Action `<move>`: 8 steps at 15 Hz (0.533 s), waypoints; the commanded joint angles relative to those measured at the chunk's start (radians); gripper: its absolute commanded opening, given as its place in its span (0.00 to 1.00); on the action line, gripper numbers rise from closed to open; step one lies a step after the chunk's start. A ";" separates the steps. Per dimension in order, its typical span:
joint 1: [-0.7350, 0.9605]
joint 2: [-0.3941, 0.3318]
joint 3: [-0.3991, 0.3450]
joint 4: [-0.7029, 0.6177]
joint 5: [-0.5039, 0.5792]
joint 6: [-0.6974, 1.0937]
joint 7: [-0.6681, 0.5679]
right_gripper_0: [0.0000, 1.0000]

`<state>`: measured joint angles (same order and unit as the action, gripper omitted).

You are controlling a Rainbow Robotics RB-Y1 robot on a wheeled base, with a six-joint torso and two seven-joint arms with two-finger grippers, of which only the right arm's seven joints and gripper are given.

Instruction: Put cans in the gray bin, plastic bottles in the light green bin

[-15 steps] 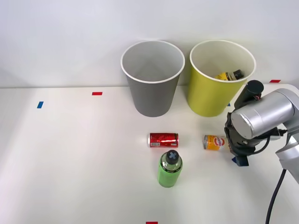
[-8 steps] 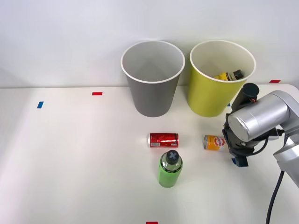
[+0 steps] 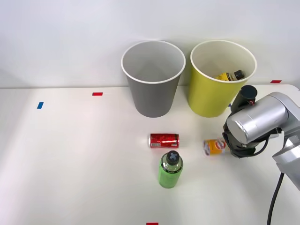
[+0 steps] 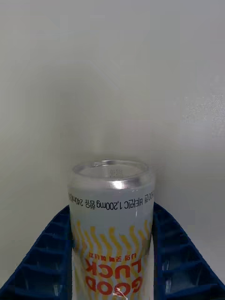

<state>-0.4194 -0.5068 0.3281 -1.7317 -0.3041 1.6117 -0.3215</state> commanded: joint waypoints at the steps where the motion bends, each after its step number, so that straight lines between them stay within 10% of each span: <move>1: 0.001 -0.001 0.002 0.000 0.008 0.000 0.055 0.00; 8: 0.125 -0.053 0.002 -0.195 0.157 -0.030 0.377 0.00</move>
<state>-0.3434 -0.5347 0.3299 -1.8538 -0.1867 1.5990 -0.0104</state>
